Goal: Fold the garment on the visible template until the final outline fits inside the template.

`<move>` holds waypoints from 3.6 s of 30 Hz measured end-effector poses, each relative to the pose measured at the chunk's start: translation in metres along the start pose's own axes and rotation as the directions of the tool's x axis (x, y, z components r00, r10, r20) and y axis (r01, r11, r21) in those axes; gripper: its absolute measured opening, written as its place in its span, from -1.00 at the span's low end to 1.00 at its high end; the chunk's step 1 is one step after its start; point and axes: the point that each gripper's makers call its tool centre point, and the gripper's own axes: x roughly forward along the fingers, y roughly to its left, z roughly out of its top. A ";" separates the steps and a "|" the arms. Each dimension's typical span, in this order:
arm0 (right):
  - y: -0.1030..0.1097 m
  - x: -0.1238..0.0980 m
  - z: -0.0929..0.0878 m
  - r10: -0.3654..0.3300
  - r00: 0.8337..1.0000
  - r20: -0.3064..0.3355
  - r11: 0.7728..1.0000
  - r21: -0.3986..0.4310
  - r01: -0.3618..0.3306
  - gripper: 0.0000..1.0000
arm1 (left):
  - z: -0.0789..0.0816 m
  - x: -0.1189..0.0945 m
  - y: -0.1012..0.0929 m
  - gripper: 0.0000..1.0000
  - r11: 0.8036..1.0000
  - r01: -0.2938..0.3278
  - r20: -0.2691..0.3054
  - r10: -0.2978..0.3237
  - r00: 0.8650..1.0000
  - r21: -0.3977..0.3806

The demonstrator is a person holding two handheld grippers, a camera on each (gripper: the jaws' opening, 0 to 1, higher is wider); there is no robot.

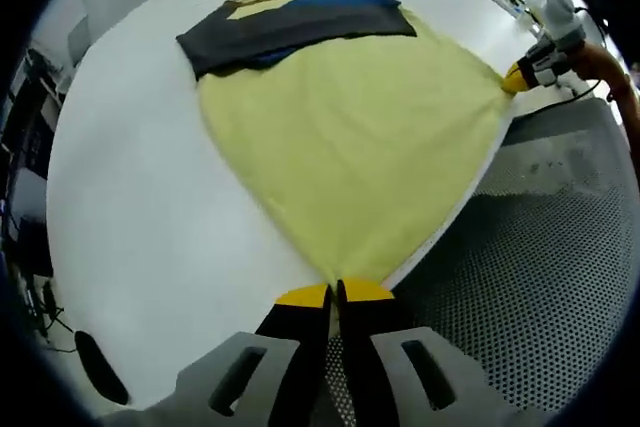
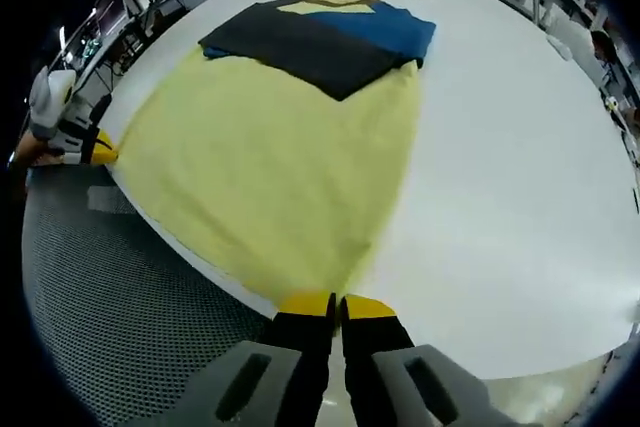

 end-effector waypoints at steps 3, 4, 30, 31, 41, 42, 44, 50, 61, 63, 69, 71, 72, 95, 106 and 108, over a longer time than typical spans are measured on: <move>0.005 -0.002 -0.005 0.019 1.000 -0.013 1.000 -0.006 -0.019 -1.00 | -0.004 -0.001 -0.001 -0.83 1.000 -0.001 -0.007 0.001 1.000 0.020; 0.006 -0.002 -0.006 0.022 1.000 -0.018 1.000 -0.012 -0.022 -1.00 | -0.005 -0.001 -0.001 -0.83 1.000 0.001 -0.009 -0.001 1.000 0.025; 0.022 -0.015 -0.017 0.097 0.992 -0.082 0.995 0.002 -0.097 -1.00 | -0.023 -0.011 -0.016 -0.83 0.998 0.060 -0.069 -0.061 0.996 -0.021; 0.022 -0.016 -0.016 0.099 0.992 -0.079 0.995 0.006 -0.099 -1.00 | -0.022 -0.011 -0.015 -0.83 0.998 0.063 -0.063 -0.064 0.996 -0.026; 0.011 -0.037 0.028 0.112 0.993 0.046 0.991 0.071 -0.115 -1.00 | 0.021 -0.029 0.009 -0.84 0.978 0.115 0.120 -0.095 0.988 -0.176; 0.010 -0.040 0.032 0.113 0.992 0.051 0.991 0.068 -0.117 -1.00 | 0.027 -0.031 0.016 -0.84 0.977 0.109 0.124 -0.087 0.988 -0.184; 0.008 -0.044 0.043 0.110 0.991 0.076 0.992 0.062 -0.114 -1.00 | 0.042 -0.037 0.026 -0.84 0.980 0.087 0.165 -0.057 0.985 -0.182; -0.002 -0.058 0.080 0.086 0.984 0.156 0.993 0.068 -0.097 -1.00 | 0.071 -0.049 0.049 -0.84 0.978 0.068 0.219 -0.024 0.975 -0.197; -0.022 -0.070 0.134 0.039 0.964 0.262 0.996 0.065 -0.057 -1.00 | 0.128 -0.070 0.085 -0.84 0.976 0.025 0.333 0.050 0.942 -0.217; -0.025 -0.072 0.144 0.031 0.957 0.288 0.996 0.068 -0.053 -1.00 | 0.135 -0.072 0.090 -0.84 0.976 0.014 0.344 0.063 0.937 -0.219; -0.036 -0.078 0.167 0.007 0.945 0.328 0.997 0.066 -0.030 -1.00 | 0.158 -0.075 0.105 -0.84 0.965 0.003 0.378 0.099 0.921 -0.261; -0.041 -0.078 0.178 -0.009 0.941 0.338 0.998 0.068 -0.015 -1.00 | 0.164 -0.075 0.109 -0.84 0.965 -0.004 0.385 0.108 0.916 -0.261; -0.042 -0.078 0.182 -0.012 0.939 0.344 0.998 0.068 -0.012 -1.00 | 0.169 -0.075 0.112 -0.84 0.965 -0.009 0.392 0.115 0.913 -0.261; -0.087 -0.062 0.264 -0.117 0.904 0.411 0.980 0.196 0.038 -1.00 | 0.238 -0.065 0.172 -0.83 0.938 -0.022 0.454 0.188 0.871 -0.347; -0.110 -0.022 0.286 -0.173 0.908 0.382 0.961 0.268 0.071 -1.00 | 0.255 -0.019 0.199 -0.83 0.914 -0.040 0.432 0.229 0.872 -0.403; -0.114 -0.015 0.289 -0.178 0.907 0.382 0.957 0.283 0.069 -1.00 | 0.257 -0.014 0.201 -0.83 0.911 -0.040 0.435 0.235 0.869 -0.411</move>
